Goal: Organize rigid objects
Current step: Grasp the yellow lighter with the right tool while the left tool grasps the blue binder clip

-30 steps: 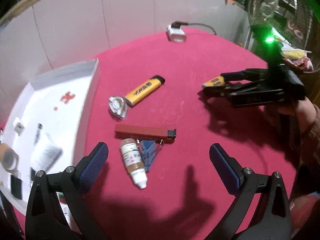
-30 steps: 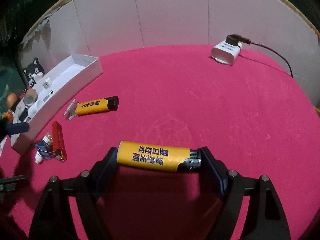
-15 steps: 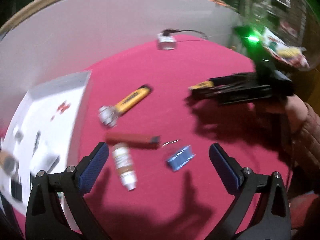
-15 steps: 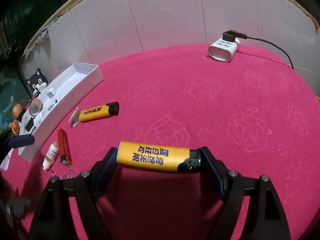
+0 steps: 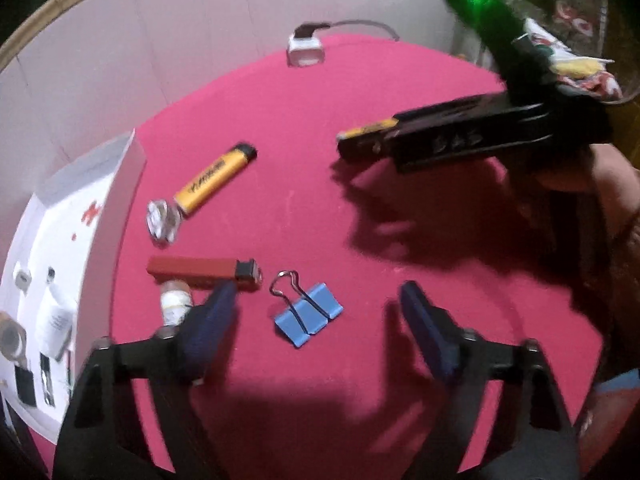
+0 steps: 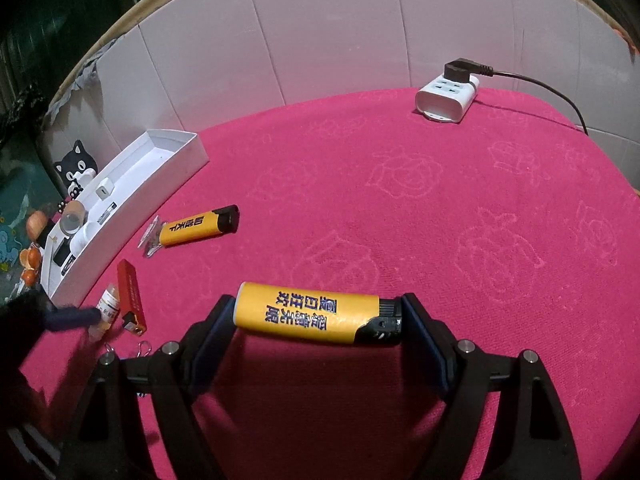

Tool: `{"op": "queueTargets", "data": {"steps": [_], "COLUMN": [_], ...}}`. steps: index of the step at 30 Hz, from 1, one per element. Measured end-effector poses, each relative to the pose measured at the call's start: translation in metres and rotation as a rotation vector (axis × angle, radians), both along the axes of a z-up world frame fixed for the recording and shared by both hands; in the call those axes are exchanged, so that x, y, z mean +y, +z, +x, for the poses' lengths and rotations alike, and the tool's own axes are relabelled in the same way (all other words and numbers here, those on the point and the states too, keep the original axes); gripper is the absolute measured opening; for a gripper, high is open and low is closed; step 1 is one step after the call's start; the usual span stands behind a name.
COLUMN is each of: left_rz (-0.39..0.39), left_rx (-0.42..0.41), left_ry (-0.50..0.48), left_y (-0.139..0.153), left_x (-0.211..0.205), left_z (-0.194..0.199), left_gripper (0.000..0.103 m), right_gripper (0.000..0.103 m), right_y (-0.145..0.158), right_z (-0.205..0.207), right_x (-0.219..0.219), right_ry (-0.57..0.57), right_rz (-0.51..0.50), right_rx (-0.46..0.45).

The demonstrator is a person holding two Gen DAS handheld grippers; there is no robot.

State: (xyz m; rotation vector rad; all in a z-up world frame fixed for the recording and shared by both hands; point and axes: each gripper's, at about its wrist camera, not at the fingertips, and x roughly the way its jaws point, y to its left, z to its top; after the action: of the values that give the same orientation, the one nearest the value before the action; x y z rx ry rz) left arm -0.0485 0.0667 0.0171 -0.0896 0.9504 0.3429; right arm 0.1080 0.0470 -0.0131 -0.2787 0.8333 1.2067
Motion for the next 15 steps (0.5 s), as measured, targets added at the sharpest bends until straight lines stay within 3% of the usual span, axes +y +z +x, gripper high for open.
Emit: {"op": "queueTargets", "data": {"steps": [5, 8, 10, 15], "left_rz": [-0.045, -0.060, -0.059, -0.066], "left_rx": [-0.013, -0.031, -0.040, -0.055], "left_ry": [0.050, 0.072, 0.084, 0.083], "left_y": [-0.007, -0.007, -0.006, -0.005], "left_x": [0.005, 0.006, 0.007, 0.006], "left_z": [0.002, -0.001, -0.001, -0.010], "left_gripper": [0.061, 0.048, 0.035, 0.034], "right_gripper": [0.082, 0.082, 0.082, 0.082], "right_y": [0.000, 0.000, 0.000, 0.001], "right_z": [0.000, 0.000, -0.001, -0.002], "right_x": [-0.001, -0.002, -0.001, -0.001], "right_ry": [-0.005, -0.008, -0.009, -0.010], "right_rz": [0.008, 0.012, 0.012, 0.010], "right_rx": [0.011, 0.016, 0.016, 0.013]}}
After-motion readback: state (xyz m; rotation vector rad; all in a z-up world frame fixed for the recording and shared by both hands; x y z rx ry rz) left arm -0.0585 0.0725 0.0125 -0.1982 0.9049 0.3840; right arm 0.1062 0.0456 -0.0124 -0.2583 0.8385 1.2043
